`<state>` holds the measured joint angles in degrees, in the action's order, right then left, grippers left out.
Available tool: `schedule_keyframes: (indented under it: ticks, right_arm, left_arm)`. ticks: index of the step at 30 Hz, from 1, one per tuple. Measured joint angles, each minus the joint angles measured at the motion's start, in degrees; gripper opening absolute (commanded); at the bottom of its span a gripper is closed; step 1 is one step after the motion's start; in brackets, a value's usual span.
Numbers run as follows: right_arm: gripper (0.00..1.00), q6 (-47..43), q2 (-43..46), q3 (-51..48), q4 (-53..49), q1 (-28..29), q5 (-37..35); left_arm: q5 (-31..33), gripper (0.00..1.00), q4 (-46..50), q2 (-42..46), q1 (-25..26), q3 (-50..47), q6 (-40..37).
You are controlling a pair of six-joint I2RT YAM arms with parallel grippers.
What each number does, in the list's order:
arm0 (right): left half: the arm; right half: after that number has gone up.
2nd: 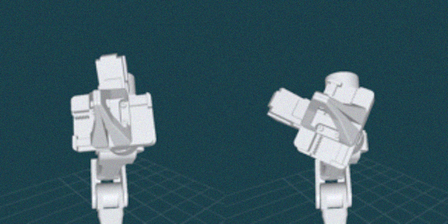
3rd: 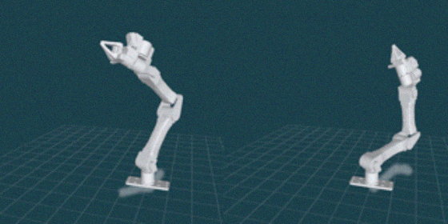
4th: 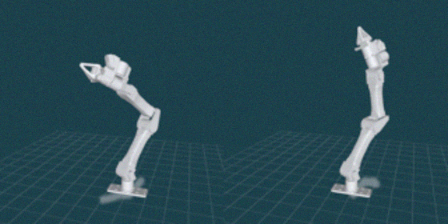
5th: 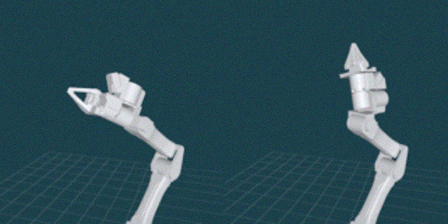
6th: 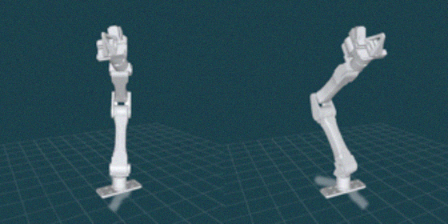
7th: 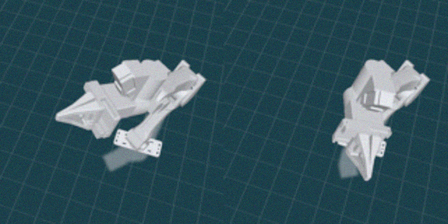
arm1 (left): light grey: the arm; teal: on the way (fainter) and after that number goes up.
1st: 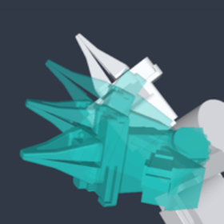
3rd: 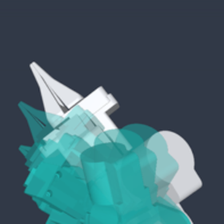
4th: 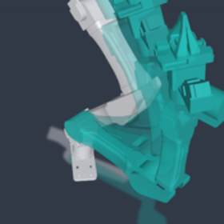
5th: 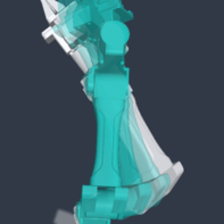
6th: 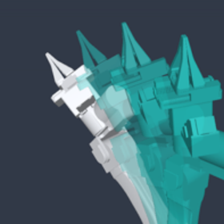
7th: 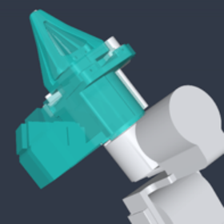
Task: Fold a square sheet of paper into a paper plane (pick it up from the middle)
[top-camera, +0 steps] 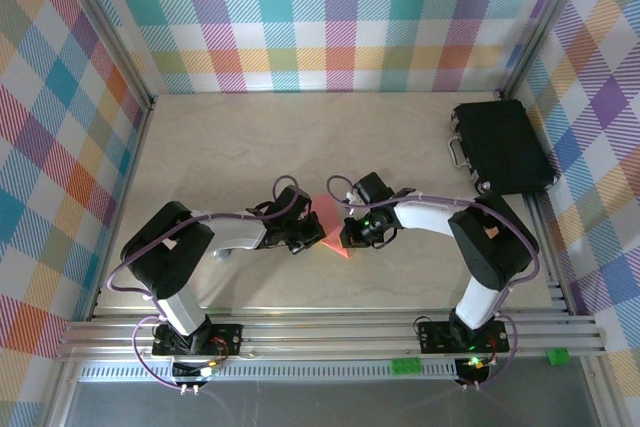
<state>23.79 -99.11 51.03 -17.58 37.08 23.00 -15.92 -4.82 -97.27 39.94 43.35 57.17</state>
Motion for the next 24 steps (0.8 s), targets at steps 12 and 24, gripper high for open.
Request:
schedule_keyframes:
  ticks: [12,24]
  right_arm:
    - [0.03,3.50,-0.98,0.11,0.04,0.00,0.20]
    - [0.02,7.15,-1.49,0.48,0.22,0.00,0.42]
  left_arm:
    - [1.86,0.03,0.24,0.76,1.62,0.39,-0.13]
    - [4.11,0.06,-2.08,0.81,3.89,0.50,1.60]
